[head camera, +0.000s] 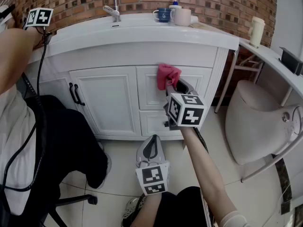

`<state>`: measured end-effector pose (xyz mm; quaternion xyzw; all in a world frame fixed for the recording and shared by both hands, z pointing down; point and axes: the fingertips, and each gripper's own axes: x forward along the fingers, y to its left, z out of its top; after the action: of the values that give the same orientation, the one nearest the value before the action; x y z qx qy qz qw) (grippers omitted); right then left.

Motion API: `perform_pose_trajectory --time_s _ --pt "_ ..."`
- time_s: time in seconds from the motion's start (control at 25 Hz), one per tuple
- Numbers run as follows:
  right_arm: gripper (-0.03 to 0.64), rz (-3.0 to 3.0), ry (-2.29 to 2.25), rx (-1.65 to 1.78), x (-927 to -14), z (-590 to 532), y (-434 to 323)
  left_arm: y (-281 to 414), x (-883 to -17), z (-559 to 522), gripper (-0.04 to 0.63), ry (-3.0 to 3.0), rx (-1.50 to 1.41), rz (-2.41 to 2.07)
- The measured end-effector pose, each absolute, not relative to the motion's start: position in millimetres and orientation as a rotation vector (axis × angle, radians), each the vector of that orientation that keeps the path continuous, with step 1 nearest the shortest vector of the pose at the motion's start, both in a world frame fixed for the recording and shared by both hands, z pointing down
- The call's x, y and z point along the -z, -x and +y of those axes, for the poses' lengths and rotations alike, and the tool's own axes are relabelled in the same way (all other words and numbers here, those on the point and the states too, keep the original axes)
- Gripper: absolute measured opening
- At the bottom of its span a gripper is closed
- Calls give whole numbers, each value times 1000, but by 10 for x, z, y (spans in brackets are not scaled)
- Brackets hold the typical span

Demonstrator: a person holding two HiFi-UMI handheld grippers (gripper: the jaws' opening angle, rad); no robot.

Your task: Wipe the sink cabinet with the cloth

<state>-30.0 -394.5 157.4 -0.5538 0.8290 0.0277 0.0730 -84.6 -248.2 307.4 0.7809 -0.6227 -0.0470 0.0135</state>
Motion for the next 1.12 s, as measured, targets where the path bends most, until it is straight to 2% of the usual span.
perform_pose_trajectory --time_s 0.28,0.44,0.56,0.68,0.84,0.96,1.12 --pt "61 2233 1966 -12 -1662 -3989 -1361 695 -3032 -2493 14 -2471 116 -1931" --pt "60 2122 2080 34 -1725 -3909 -1869 673 -3020 -2505 14 -2491 91 -1949" --pt "60 2205 1936 -37 -1641 -3722 -1362 697 -3022 -2540 14 -2483 129 -1925" --pt "60 2441 1647 -62 -1719 -3631 -225 713 -3097 -2559 14 -2468 115 -1906" --pt "61 2789 1454 -302 -2122 -3625 1089 764 -3171 -2539 8 -2433 60 -1937" --pt "61 2867 1451 -276 -2363 -3719 1381 861 -3149 -2513 14 -2393 138 -1943" --pt "61 2759 1617 -160 -2469 -3881 1045 814 -3151 -2546 14 -2436 133 -1916"
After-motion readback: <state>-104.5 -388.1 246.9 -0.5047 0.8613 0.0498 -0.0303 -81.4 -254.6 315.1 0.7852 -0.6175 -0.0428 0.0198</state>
